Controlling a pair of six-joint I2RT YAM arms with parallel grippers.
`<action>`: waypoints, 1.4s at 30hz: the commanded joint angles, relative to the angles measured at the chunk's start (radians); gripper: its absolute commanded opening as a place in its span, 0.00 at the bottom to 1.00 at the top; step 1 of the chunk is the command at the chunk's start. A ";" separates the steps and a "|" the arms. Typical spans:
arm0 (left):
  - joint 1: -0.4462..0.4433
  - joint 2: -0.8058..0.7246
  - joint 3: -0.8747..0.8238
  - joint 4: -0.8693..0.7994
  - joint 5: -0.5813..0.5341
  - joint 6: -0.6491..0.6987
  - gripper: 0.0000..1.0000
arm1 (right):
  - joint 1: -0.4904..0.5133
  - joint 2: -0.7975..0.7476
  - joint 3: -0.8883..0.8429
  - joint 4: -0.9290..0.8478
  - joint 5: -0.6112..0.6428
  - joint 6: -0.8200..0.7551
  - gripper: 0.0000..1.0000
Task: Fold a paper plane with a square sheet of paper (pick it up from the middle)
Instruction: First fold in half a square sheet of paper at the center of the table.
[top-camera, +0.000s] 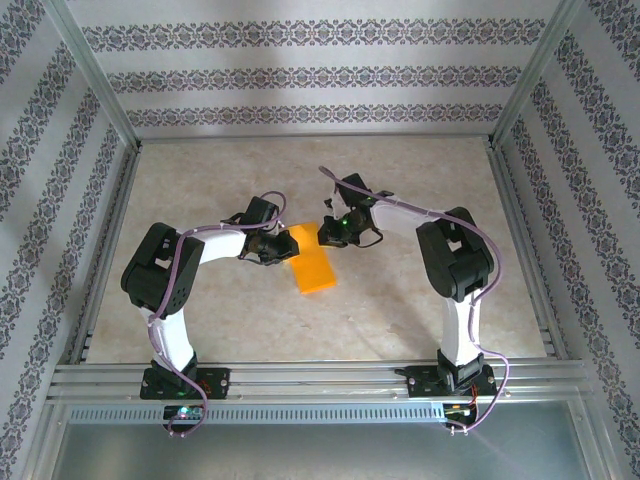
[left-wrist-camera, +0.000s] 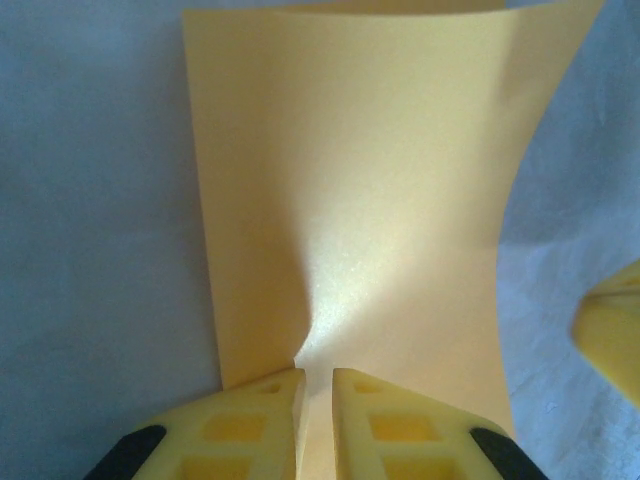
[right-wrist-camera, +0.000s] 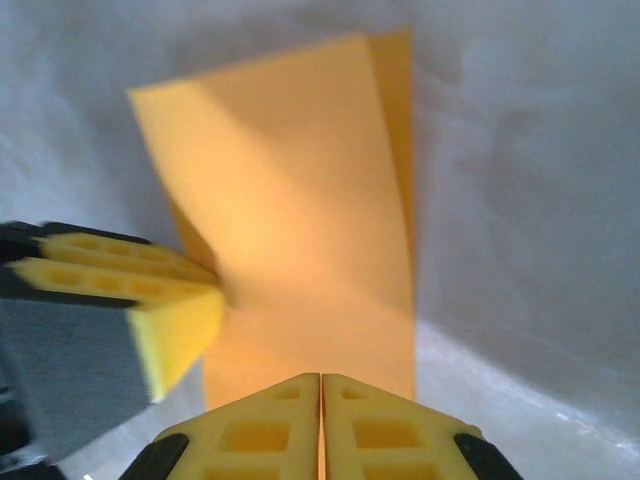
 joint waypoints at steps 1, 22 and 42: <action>0.005 0.062 -0.011 -0.095 -0.032 0.032 0.16 | 0.008 0.010 0.029 0.036 -0.032 0.036 0.10; 0.005 -0.041 0.071 -0.040 0.042 0.079 0.22 | 0.005 0.137 0.001 -0.037 0.118 -0.004 0.09; 0.069 0.109 0.123 -0.018 0.007 0.093 0.22 | 0.003 0.146 0.009 -0.084 0.132 -0.006 0.09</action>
